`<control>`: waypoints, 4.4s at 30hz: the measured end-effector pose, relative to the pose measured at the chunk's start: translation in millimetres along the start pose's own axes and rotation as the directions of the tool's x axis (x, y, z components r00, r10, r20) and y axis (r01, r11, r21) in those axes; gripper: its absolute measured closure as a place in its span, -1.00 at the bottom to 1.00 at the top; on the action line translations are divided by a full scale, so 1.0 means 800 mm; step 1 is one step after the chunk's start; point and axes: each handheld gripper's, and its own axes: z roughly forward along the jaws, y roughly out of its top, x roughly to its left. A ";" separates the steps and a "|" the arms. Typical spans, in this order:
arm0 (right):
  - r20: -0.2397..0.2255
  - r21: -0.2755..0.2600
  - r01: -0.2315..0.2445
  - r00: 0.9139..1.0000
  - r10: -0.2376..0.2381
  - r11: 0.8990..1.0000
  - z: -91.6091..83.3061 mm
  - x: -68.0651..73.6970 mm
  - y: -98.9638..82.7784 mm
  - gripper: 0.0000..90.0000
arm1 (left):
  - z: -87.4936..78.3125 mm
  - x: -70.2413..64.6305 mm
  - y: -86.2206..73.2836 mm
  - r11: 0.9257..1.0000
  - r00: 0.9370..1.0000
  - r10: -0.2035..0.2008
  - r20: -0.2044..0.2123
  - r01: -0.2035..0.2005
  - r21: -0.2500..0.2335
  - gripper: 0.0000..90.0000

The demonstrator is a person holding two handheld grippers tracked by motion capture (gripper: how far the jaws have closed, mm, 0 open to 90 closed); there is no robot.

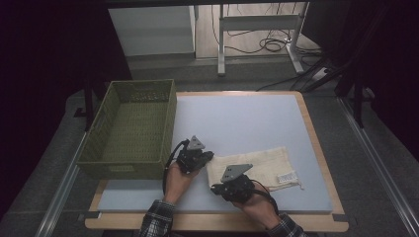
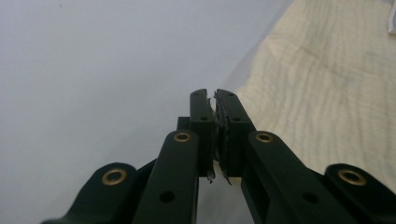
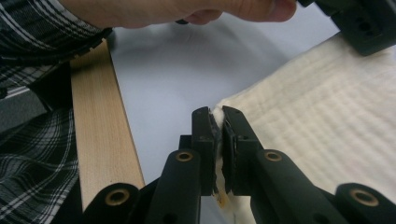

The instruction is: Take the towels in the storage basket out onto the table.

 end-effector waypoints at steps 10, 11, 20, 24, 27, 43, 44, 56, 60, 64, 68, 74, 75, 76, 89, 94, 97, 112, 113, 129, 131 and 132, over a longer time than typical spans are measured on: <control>0.059 -0.055 -0.022 0.998 0.025 0.998 -0.045 -0.013 -0.012 0.87 | 0.010 -0.011 0.026 0.999 0.999 0.025 0.026 -0.025 -0.025 0.91; 0.059 -0.055 -0.022 0.998 0.025 0.998 -0.045 -0.013 -0.012 0.87 | 0.012 -0.012 0.029 0.999 0.999 0.031 0.029 -0.030 -0.027 0.91; 0.130 -0.083 -0.072 0.988 0.083 0.994 -0.083 -0.034 -0.040 0.87 | 0.041 -0.031 0.063 0.995 0.994 0.089 0.067 -0.087 -0.039 0.90; 0.161 -0.099 -0.104 0.980 0.120 0.990 -0.101 -0.044 -0.057 0.87 | 0.057 -0.040 0.077 0.993 0.991 0.111 0.079 -0.108 -0.037 0.89; 0.181 -0.113 -0.122 0.973 0.141 0.986 -0.113 -0.049 -0.067 0.87 | 0.071 -0.048 0.088 0.992 0.988 0.124 0.092 -0.121 -0.039 0.89; 0.266 -0.146 -0.187 0.938 0.221 0.971 -0.164 -0.068 -0.112 0.87 | 0.128 -0.090 0.130 0.978 0.970 0.208 0.122 -0.206 -0.033 0.86; 0.269 -0.148 -0.192 0.936 0.227 0.970 -0.166 -0.069 -0.115 0.87 | 0.133 -0.093 0.132 0.980 0.972 0.201 0.124 -0.197 -0.038 0.86; 0.330 -0.164 -0.202 0.911 0.246 0.966 -0.195 -0.076 -0.130 0.87 | 0.153 -0.114 0.154 0.977 0.968 0.214 0.134 -0.209 -0.052 0.88; 0.349 -0.163 -0.214 0.901 0.259 0.963 -0.199 -0.080 -0.138 0.87 | 0.161 -0.120 0.158 0.977 0.968 0.212 0.137 -0.206 -0.053 0.84; 0.357 -0.151 -0.233 0.893 0.273 0.961 -0.194 -0.087 -0.148 0.87 | 0.164 -0.119 0.155 0.981 0.973 0.190 0.132 -0.182 -0.066 0.53; 0.370 -0.138 -0.248 0.885 0.282 0.959 -0.189 -0.092 -0.155 0.87 | 0.161 -0.110 0.148 0.985 0.980 0.167 0.111 -0.161 -0.063 0.38; 0.376 -0.125 -0.278 0.875 0.305 0.952 -0.190 -0.097 -0.165 0.81 | 0.148 -0.095 0.134 0.989 0.987 0.140 0.072 -0.136 -0.054 0.06; 0.377 -0.123 -0.280 0.874 0.306 0.952 -0.192 -0.097 -0.166 0.77 | 0.145 -0.093 0.131 0.989 0.987 0.145 0.062 -0.142 -0.045 -0.01; 0.380 -0.119 -0.287 0.871 0.310 0.951 -0.194 -0.097 -0.167 0.71 | 0.142 -0.091 0.128 0.989 0.988 0.144 0.057 -0.142 -0.046 -0.08; 0.444 -0.134 -0.284 0.839 0.314 0.949 -0.219 -0.099 -0.154 0.43 | 0.098 -0.057 0.090 0.993 0.992 0.116 0.038 -0.116 -0.005 -0.24; 0.447 -0.108 -0.296 0.838 0.312 0.949 -0.195 -0.107 -0.146 0.28 | 0.102 -0.050 0.079 0.996 0.994 0.085 0.064 -0.086 0.013 -0.20; 0.461 -0.100 -0.332 0.820 0.340 0.938 -0.183 -0.112 -0.150 0.16 | 0.108 -0.048 0.074 0.997 0.994 0.071 0.084 -0.073 0.021 -0.21; 0.440 -0.097 -0.419 0.796 0.416 0.903 -0.181 -0.114 -0.177 0.18 | 0.140 -0.056 0.073 0.993 0.993 0.088 0.081 -0.094 0.075 -0.23; 0.430 -0.101 -0.425 0.797 0.425 0.899 -0.181 -0.114 -0.178 0.27 | 0.142 -0.056 0.072 0.994 0.992 0.079 0.099 -0.086 0.070 -0.21; 0.348 -0.124 -0.449 0.816 0.462 0.885 -0.182 -0.112 -0.178 0.80 | 0.136 -0.065 0.080 0.987 0.978 0.095 0.184 -0.117 0.109 0.88; 0.342 -0.126 -0.443 0.821 0.458 0.888 -0.182 -0.111 -0.176 0.80 | 0.132 -0.064 0.085 0.987 0.979 0.099 0.178 -0.119 0.110 0.89; 0.336 -0.128 -0.445 0.822 0.461 0.887 -0.183 -0.110 -0.175 0.81 | 0.130 -0.063 0.087 0.987 0.979 0.098 0.178 -0.118 0.107 0.89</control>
